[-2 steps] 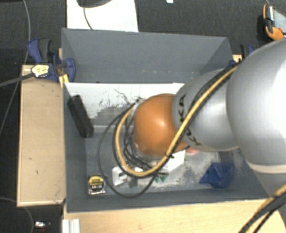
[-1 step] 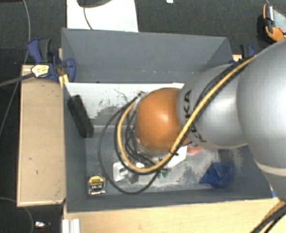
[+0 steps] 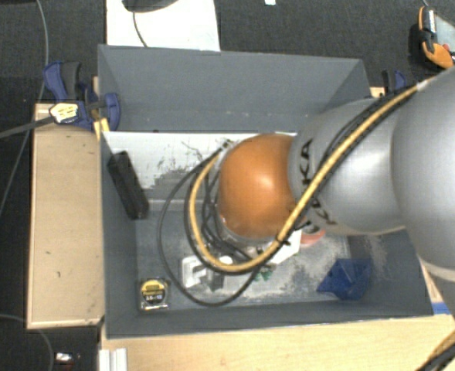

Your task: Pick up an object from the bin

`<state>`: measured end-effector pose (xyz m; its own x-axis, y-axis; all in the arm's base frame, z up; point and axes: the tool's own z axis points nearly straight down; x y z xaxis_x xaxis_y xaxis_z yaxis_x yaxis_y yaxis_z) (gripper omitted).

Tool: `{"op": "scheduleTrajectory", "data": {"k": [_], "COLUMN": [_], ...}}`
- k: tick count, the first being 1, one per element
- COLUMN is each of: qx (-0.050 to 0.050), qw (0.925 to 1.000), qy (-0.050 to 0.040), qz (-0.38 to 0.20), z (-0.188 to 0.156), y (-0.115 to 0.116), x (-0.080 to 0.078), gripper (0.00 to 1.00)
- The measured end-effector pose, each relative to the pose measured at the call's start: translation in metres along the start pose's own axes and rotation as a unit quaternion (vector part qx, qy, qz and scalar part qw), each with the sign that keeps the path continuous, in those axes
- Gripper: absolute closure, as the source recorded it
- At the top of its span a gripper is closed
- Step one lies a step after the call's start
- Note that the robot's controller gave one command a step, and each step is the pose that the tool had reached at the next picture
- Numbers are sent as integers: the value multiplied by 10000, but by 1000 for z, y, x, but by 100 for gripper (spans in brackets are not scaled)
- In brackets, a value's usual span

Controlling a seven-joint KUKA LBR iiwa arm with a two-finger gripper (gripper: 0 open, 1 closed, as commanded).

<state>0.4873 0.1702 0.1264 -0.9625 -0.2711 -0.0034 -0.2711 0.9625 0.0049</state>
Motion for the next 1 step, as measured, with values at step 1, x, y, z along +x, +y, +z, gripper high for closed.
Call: {"op": "scheduleTrajectory", "data": {"k": [1], "qx": [0], "qw": [10000], "qy": [-3], "qz": [13], "z": [-28], "y": [0], "x": [0], "gripper": [100]}}
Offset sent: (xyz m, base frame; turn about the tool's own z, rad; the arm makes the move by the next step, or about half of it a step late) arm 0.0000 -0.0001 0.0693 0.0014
